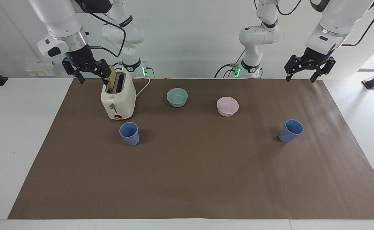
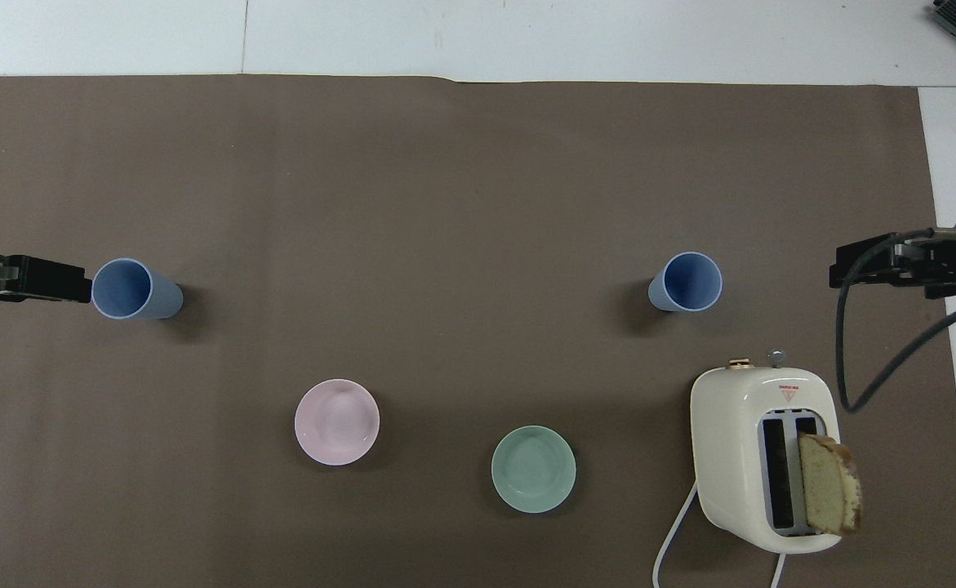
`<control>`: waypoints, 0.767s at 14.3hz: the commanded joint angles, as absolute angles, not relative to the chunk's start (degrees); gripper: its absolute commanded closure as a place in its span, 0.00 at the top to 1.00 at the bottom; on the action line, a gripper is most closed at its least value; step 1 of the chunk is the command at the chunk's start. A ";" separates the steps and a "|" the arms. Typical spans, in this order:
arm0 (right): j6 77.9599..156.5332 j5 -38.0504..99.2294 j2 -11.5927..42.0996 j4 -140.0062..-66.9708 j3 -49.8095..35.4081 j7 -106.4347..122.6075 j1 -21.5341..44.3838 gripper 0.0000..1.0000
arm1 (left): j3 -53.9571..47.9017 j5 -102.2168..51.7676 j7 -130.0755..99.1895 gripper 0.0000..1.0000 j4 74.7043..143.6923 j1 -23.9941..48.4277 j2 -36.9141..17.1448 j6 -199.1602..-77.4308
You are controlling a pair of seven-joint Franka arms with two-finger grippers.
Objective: Stack blue cups with both arms
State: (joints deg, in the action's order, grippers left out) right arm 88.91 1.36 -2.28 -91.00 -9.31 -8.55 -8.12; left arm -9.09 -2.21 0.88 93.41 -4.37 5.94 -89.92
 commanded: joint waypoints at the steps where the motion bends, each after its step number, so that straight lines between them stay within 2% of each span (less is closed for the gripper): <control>1: 89.30 2.37 -2.81 -91.32 -9.67 -9.32 -8.79 1.00 | -8.88 -2.72 1.05 1.00 94.57 -4.57 6.68 -90.44; 9: 89.30 2.37 -2.81 -91.32 -9.67 -9.32 -8.79 1.00 | -8.26 -2.72 0.70 1.00 95.97 -6.41 5.90 -93.32; 11: 89.30 2.37 -2.81 -91.32 -9.67 -9.32 -8.79 1.00 | -8.26 -2.72 0.53 1.00 100.61 -8.51 5.10 -99.98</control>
